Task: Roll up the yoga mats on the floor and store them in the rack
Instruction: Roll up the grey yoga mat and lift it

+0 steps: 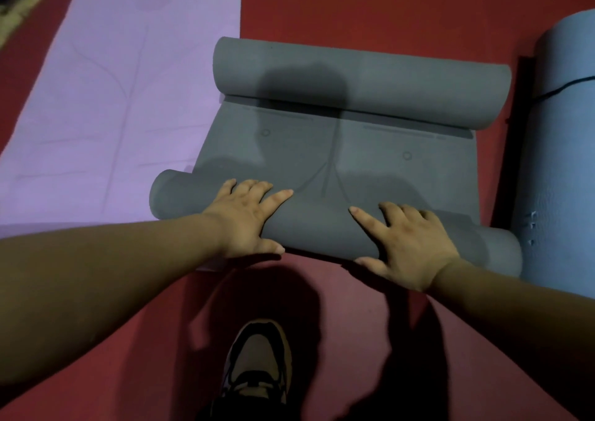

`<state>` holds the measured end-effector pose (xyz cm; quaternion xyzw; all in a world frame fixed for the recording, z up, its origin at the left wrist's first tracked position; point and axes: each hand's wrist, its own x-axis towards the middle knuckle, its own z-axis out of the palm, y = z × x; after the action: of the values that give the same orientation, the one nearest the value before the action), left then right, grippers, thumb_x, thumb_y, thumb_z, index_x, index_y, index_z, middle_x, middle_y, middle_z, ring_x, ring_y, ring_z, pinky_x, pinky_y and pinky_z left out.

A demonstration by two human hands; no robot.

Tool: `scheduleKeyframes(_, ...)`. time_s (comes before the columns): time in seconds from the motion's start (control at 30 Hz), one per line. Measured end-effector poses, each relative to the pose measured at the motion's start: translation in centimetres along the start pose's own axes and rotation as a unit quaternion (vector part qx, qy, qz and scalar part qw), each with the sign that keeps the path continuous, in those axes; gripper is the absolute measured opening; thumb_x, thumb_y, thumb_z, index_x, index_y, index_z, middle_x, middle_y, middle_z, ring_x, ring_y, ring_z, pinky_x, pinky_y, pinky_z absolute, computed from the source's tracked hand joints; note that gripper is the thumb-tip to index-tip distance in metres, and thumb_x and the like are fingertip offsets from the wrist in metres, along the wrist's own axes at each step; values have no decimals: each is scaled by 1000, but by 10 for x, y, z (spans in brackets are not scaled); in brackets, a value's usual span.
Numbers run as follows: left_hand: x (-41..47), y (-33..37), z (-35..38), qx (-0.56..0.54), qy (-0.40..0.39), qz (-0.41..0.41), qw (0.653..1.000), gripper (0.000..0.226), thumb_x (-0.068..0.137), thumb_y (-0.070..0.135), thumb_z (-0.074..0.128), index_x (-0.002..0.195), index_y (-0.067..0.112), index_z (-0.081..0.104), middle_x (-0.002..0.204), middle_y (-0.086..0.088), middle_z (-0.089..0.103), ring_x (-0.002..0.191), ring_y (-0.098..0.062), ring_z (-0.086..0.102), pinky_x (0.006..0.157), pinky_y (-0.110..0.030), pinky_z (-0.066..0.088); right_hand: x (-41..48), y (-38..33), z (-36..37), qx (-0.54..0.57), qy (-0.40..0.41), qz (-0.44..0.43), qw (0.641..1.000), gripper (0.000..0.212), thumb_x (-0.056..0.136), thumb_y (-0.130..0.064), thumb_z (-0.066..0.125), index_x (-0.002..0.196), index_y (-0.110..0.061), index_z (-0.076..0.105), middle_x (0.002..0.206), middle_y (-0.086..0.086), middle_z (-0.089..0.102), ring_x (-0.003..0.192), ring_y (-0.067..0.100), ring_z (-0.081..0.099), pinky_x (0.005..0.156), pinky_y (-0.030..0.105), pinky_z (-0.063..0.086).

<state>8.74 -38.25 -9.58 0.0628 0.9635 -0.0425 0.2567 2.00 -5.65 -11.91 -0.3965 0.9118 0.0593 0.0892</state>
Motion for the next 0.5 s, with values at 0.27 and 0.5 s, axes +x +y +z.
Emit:
scheduleKeyframes(0.27, 13, -5, -4, -15, 6, 1, 1000, 121, 62, 97, 48, 158, 43, -2, 162, -3, 24, 149, -26, 23, 122, -57, 13, 13, 10, -9, 26, -36, 8, 999, 93, 79, -93, 18, 159, -47, 6, 137, 7, 53, 115, 32, 58, 90, 45, 48)
scheduleKeyframes(0.5, 17, -7, -6, -20, 13, 3, 1000, 121, 62, 95, 55, 158, 43, 3, 159, 0, 29, 147, -26, 28, 121, -58, 16, 6, 1, -1, -5, 17, 5, 1000, 99, 75, -90, 38, 159, -42, 19, 144, 20, 46, 120, 41, 52, 94, 56, 46)
